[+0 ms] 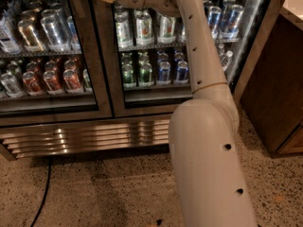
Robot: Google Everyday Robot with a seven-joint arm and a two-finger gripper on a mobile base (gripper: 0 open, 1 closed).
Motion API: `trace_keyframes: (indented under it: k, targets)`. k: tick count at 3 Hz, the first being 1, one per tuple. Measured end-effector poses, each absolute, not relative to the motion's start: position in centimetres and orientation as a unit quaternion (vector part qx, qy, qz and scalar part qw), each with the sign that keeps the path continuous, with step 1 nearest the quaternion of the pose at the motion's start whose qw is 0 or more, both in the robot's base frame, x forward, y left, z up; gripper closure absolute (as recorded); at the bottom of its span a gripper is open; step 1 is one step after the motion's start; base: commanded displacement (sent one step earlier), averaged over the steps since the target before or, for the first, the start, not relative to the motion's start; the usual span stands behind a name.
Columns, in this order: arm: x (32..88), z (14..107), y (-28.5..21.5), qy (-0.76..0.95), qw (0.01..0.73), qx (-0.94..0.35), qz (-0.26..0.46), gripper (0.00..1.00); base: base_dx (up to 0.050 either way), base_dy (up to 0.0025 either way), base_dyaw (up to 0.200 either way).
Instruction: Open right fridge door
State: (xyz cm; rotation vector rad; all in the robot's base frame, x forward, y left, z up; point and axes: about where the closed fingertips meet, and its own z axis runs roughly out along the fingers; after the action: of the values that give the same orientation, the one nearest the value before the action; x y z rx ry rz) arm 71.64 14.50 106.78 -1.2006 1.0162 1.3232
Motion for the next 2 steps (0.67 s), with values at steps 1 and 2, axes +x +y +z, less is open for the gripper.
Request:
trace_keyframes:
  k: [1,2]
  targets:
    - [71.64,106.78,14.5,0.423,0.517,-0.5,0.551,0.89,0.0,0.0,0.0]
    - [71.63,106.78,14.53,0.423,0.517,-0.5,0.551,1.0,0.038,0.0,0.0]
